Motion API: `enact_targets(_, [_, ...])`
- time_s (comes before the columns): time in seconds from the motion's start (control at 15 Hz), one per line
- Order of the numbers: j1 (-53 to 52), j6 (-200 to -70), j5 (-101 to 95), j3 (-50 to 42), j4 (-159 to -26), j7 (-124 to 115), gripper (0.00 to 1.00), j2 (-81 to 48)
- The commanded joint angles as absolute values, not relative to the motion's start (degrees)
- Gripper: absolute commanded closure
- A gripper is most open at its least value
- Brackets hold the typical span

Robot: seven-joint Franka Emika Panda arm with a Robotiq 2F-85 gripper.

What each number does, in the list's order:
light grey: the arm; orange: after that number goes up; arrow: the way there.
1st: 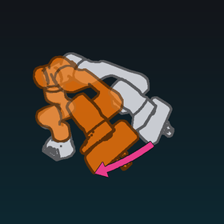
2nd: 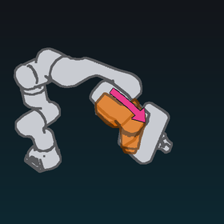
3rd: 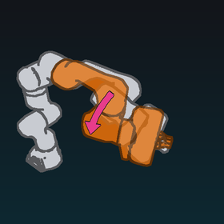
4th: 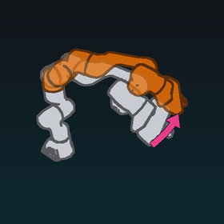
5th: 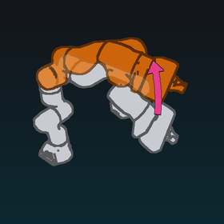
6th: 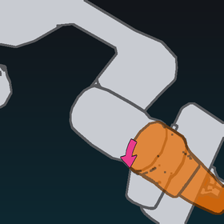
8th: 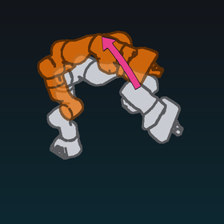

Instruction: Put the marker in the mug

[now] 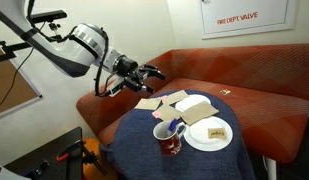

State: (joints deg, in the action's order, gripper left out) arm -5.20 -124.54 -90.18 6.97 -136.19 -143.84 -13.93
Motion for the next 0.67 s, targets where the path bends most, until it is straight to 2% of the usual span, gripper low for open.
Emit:
enact_targets(0.0, [-5.78,-122.70,-87.82,7.64,-139.92,-140.52,0.00,-7.26])
enact_targets(0.53, [-6.48,-123.04,-88.01,7.43,-142.94,-137.87,0.00,-0.08])
enact_targets(0.6, [-6.17,-124.04,-88.13,7.06,-140.73,-139.15,0.00,-3.29])
